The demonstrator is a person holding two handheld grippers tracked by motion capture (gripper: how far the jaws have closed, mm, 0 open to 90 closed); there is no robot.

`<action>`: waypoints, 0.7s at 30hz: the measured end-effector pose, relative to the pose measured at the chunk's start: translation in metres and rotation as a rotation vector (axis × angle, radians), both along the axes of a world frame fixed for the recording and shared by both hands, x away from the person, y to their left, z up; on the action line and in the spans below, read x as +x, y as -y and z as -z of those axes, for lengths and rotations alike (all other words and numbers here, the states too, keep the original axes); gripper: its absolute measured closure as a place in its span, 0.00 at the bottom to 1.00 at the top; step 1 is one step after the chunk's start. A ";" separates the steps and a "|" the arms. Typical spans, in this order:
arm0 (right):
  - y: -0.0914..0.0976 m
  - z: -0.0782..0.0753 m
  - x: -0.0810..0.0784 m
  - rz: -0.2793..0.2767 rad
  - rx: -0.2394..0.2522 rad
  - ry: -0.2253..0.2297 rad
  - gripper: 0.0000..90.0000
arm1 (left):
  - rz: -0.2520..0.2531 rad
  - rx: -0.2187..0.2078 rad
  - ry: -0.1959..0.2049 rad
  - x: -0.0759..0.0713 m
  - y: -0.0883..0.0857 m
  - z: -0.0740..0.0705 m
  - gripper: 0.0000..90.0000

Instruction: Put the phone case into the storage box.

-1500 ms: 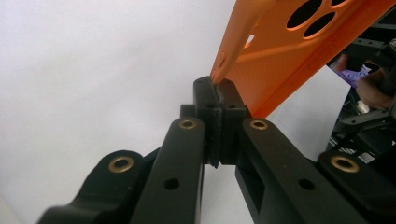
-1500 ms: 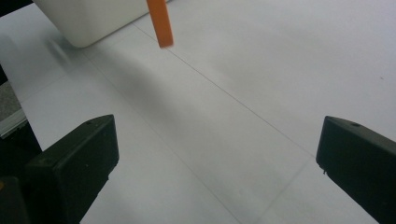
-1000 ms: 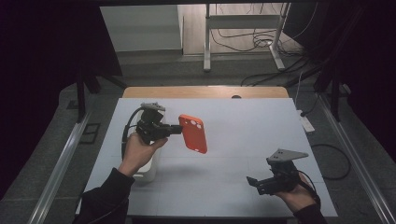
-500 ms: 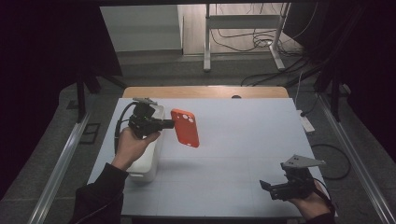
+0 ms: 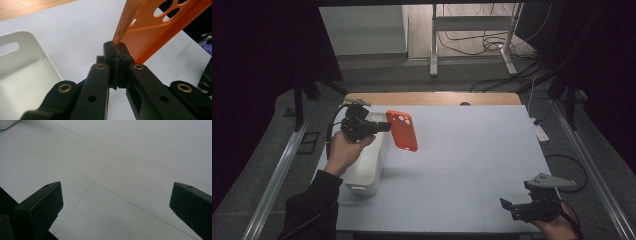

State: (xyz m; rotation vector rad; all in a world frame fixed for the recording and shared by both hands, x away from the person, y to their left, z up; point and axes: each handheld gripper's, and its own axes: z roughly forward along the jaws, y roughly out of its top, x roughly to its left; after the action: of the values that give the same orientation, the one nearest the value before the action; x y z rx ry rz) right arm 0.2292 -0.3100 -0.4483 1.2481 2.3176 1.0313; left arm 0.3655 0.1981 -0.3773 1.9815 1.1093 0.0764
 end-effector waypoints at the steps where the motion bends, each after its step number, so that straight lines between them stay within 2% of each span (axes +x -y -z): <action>1: 0.001 -0.001 -0.001 0.010 0.007 0.010 0.00 | -0.005 0.001 0.000 0.001 -0.003 -0.001 0.99; 9: 0.008 -0.004 -0.008 0.037 0.004 0.016 0.00 | -0.031 0.015 -0.013 0.008 -0.015 -0.002 0.99; 21: 0.014 -0.005 -0.009 0.073 0.041 0.026 0.00 | -0.067 0.035 -0.018 0.017 -0.027 -0.008 0.99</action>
State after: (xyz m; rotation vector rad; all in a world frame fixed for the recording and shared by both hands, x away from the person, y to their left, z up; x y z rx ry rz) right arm 0.2197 -0.3240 -0.4436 1.3163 2.2248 1.0684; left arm 0.3826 0.2255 -0.3693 1.9795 1.1930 0.1144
